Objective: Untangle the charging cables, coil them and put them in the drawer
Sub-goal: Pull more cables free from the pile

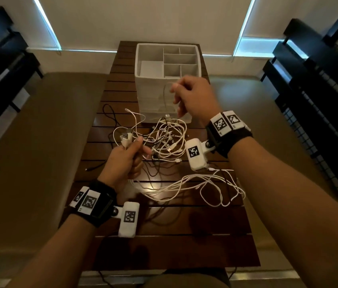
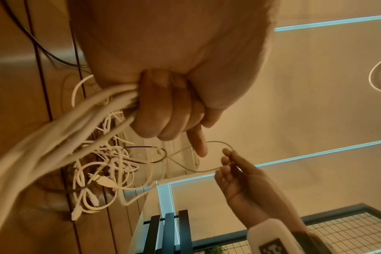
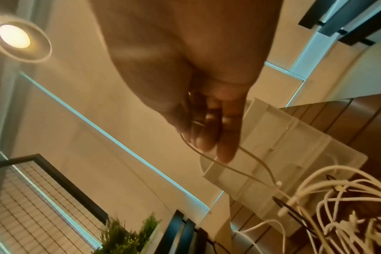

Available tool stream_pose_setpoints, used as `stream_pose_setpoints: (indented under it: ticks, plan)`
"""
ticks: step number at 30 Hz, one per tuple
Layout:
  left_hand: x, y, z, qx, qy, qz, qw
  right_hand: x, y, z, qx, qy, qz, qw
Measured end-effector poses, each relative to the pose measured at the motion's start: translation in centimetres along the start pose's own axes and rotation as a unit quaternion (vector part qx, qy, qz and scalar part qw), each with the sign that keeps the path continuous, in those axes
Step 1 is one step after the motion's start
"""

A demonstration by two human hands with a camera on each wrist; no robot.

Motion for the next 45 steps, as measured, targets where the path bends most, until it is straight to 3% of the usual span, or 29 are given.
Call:
stream_pose_setpoints:
  ticks: [2, 5, 7, 9, 12, 19, 23, 27, 30, 34, 42, 45]
  plan:
    - [0.0, 0.4, 0.3, -0.007, -0.001, 0.015, 1.000, 0.0, -1.5, -0.2, 0.008, 0.011, -0.018, 1.000]
    - [0.2, 0.7, 0.2, -0.013, 0.000, 0.029, 0.999, -0.3, -6.0, -2.3, 0.120, 0.075, -0.099, 0.985]
    - [0.1, 0.6, 0.0, -0.015, 0.000, 0.032, 0.999, -0.3, -7.4, -2.6, 0.145, 0.080, -0.114, 0.980]
    - [0.1, 0.5, -0.3, -0.023, 0.002, 0.034, 0.999, -0.2, -6.0, -0.9, 0.042, 0.024, -0.069, 0.996]
    - [0.2, 1.3, 0.0, -0.038, 0.013, 0.042, 0.998, -1.8, -2.6, 2.2, -0.091, -0.068, -0.018, 0.993]
    - [3.5, 2.7, 1.5, -0.071, 0.020, 0.011, 0.997, -5.2, -0.2, 7.1, -0.199, -0.161, -0.085, 0.963]
    - [5.7, 3.1, 0.6, -0.107, 0.042, -0.014, 0.993, -6.4, 1.4, 7.4, -0.209, -0.196, -0.061, 0.956]
    - [6.4, 6.3, 0.1, -0.123, 0.035, 0.032, 0.991, -7.5, 4.5, 7.2, -0.192, -0.245, 0.011, 0.950]
    - [6.0, 9.2, 0.0, -0.100, 0.015, 0.090, 0.991, -7.3, 7.0, 6.4, -0.202, -0.230, 0.037, 0.951]
    - [5.0, 11.3, 0.8, -0.059, -0.002, 0.138, 0.989, -5.8, 8.5, 4.9, -0.247, -0.173, 0.016, 0.953]
    - [3.9, 12.6, 0.5, -0.050, 0.018, 0.187, 0.981, -5.3, 9.7, 3.1, -0.327, -0.152, 0.012, 0.933]
    - [3.7, 13.0, 0.1, -0.043, 0.010, 0.182, 0.982, -4.5, 8.6, 2.6, -0.327, -0.117, -0.009, 0.938]
Point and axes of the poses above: each hand's wrist, its own x-axis towards the middle knuckle, its own z-axis out of the palm, y = z × x, the point moved 8 cm from there along x, towards the middle knuckle, and after that the axes turned 5 degrees about z, right-handed, at the moved point
